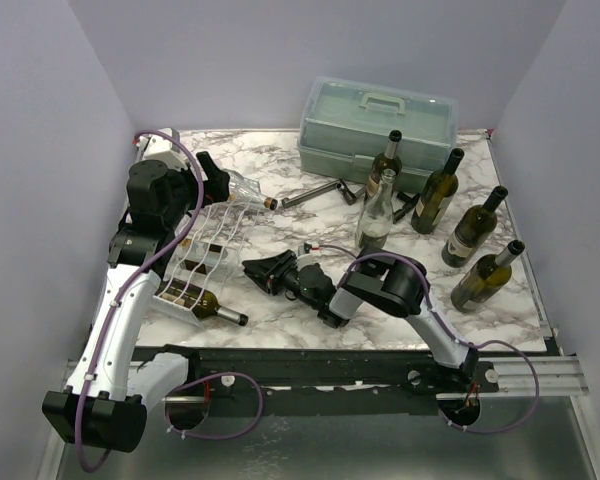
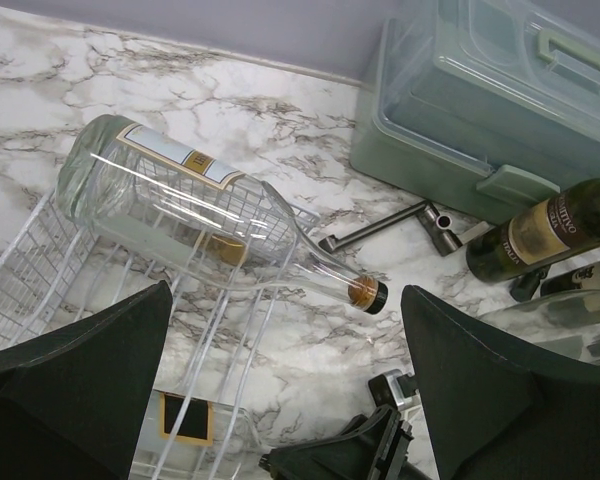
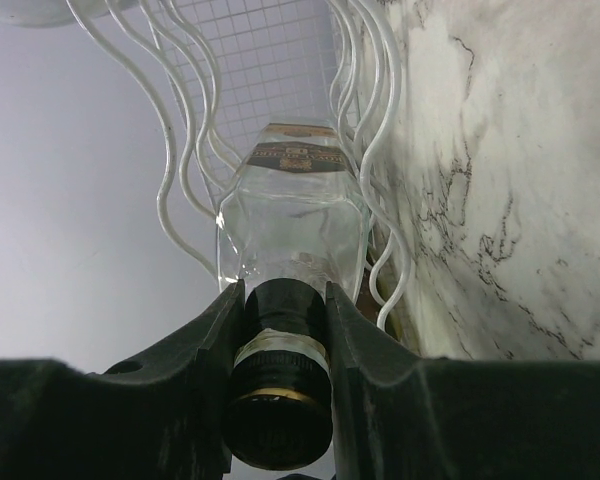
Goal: Put the wine bottle on the wine rack
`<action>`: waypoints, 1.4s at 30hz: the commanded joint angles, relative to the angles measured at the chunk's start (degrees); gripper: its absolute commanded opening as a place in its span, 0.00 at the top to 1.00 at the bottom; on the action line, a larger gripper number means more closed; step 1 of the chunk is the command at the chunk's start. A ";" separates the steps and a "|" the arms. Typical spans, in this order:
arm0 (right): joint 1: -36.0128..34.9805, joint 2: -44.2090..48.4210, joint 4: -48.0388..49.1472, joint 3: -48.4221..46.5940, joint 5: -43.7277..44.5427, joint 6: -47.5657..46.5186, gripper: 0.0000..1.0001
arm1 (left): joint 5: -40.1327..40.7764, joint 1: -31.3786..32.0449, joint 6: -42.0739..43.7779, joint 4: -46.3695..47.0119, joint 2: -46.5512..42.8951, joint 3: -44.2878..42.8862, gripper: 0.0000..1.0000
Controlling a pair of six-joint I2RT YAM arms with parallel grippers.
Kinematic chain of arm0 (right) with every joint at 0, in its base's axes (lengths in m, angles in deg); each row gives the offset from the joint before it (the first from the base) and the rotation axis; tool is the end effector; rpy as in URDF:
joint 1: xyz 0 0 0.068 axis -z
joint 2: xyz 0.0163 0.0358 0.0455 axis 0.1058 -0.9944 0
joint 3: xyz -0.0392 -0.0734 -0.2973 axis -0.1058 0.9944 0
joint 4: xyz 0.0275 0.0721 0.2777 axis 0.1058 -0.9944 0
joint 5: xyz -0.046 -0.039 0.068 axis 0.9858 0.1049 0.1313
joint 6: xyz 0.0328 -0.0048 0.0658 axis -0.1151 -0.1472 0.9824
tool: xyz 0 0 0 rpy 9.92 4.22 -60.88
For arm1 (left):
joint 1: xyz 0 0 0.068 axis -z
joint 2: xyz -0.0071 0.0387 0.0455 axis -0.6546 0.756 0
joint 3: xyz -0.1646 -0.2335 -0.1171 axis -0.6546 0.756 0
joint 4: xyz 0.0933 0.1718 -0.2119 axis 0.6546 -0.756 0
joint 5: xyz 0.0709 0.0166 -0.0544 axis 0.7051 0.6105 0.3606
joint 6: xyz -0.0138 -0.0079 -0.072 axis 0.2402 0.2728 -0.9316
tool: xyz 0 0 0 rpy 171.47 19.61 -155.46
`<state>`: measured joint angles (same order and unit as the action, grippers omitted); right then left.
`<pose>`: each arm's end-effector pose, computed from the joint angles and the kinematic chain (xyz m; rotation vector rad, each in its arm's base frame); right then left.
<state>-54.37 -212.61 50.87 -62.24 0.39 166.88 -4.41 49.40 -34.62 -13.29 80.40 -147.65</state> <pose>0.2352 0.3970 0.0755 0.8040 1.8739 1.9087 0.2524 -0.0394 0.4193 -0.1526 1.8399 -0.3653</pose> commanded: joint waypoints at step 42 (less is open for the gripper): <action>-2.30 2.05 -2.98 3.12 -9.73 -3.58 0.32 | 0.55 -0.84 0.50 1.66 -0.09 1.06 0.01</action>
<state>-56.36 -213.48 56.91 -59.20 -4.97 164.52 -4.41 49.07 -34.59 -12.89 80.40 -147.34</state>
